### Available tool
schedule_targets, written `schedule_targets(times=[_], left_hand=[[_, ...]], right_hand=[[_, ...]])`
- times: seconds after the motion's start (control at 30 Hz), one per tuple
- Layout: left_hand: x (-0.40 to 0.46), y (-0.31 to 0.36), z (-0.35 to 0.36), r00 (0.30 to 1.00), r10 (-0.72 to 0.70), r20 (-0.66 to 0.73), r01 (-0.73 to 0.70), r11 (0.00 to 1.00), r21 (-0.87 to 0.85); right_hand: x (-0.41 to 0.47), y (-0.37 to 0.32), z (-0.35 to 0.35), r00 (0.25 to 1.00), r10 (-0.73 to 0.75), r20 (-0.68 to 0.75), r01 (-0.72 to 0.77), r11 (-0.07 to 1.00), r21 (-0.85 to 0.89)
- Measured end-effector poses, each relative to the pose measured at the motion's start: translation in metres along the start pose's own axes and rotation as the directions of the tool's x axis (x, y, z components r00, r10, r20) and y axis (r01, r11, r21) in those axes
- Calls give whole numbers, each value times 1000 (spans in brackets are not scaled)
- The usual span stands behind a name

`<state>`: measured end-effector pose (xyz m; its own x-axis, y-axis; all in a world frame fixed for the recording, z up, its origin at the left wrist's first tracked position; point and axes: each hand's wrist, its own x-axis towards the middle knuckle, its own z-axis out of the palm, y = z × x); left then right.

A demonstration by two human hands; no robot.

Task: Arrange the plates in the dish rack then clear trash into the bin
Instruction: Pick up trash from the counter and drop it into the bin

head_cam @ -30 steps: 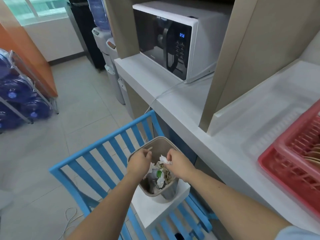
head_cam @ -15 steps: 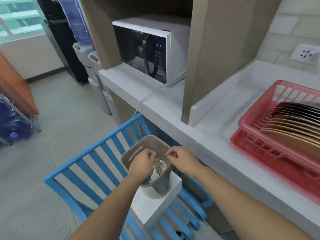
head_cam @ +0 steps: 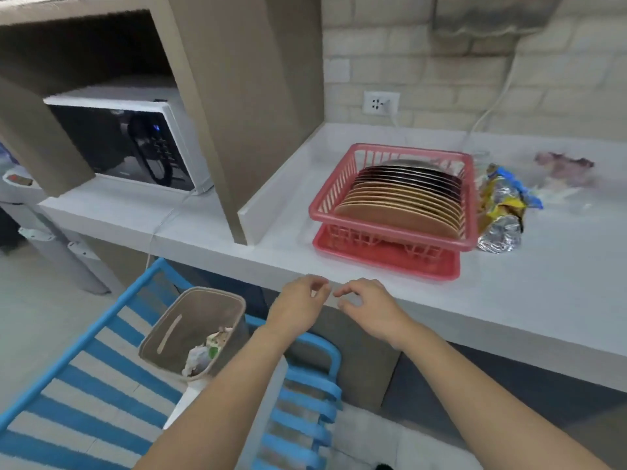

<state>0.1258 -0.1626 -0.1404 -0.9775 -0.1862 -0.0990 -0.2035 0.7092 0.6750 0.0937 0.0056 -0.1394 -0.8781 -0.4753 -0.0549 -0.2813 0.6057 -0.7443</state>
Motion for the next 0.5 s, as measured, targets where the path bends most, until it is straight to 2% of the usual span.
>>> schedule_targets(times=[0.2, 0.33, 0.5], left_hand=[[2, 65, 48, 985, 135, 107, -136, 991, -1], [-1, 104, 86, 970, 167, 176, -171, 985, 8], [-3, 159, 140, 953, 194, 233, -205, 979, 22]], right_hand=[[-45, 52, -54, 982, 116, -146, -115, 993, 19], [-63, 84, -89, 949, 191, -251, -178, 981, 73], [-80, 128, -144, 927, 213, -308, -209, 977, 44]])
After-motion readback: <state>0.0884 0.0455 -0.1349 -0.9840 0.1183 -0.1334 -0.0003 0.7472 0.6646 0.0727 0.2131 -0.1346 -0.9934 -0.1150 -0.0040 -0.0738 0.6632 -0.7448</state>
